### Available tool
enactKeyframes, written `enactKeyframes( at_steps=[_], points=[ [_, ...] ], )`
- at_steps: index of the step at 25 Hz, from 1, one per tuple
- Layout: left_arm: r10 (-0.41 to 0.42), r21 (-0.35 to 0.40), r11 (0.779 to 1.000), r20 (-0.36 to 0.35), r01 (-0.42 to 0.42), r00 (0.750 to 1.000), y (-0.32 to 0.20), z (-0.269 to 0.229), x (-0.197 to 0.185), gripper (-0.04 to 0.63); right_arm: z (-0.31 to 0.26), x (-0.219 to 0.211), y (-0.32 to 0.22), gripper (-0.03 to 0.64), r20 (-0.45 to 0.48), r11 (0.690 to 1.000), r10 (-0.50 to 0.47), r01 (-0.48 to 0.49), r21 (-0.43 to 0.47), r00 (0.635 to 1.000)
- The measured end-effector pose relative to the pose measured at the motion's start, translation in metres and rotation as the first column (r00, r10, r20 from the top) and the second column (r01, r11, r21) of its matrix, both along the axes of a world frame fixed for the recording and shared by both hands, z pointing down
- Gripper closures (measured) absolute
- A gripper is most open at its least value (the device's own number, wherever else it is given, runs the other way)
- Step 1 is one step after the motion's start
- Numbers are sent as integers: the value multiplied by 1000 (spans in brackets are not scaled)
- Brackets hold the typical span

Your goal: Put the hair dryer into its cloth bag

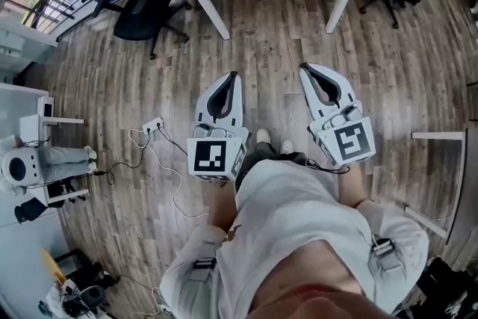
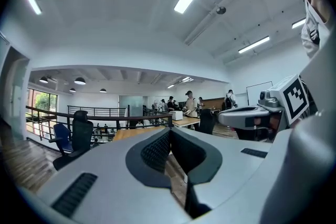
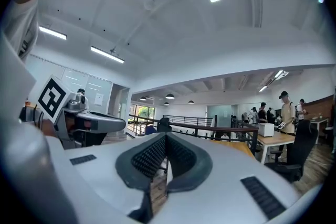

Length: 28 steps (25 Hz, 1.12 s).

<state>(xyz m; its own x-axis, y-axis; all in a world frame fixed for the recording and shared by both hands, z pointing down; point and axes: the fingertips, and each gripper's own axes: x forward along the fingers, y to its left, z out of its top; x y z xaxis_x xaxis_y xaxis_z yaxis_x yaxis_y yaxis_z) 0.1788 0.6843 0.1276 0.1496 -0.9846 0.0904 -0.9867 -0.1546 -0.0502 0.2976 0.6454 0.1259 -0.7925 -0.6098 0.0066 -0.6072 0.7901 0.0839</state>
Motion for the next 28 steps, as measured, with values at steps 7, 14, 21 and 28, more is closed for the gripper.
enactKeyframes(
  at_steps=[7, 14, 21, 28],
  points=[
    [7, -2, 1000, -3, -7, 1000, -24, 3, -8, 577, 3, -8, -26, 595, -23, 1000, 23, -23, -9, 999],
    [29, 6, 1000, -1, -29, 1000, -60, 4, -31, 577, 6, -32, -57, 595, -34, 999, 39, -39, -6, 999],
    [60, 15, 998, -2, -60, 998, -95, 6, -67, 577, 7, -67, -91, 595, -51, 997, 74, -74, 2, 996],
    [98, 15, 995, -9, -98, 995, -124, 8, -98, 577, 8, -98, -116, 595, -62, 994, 110, -110, 5, 992]
  ],
)
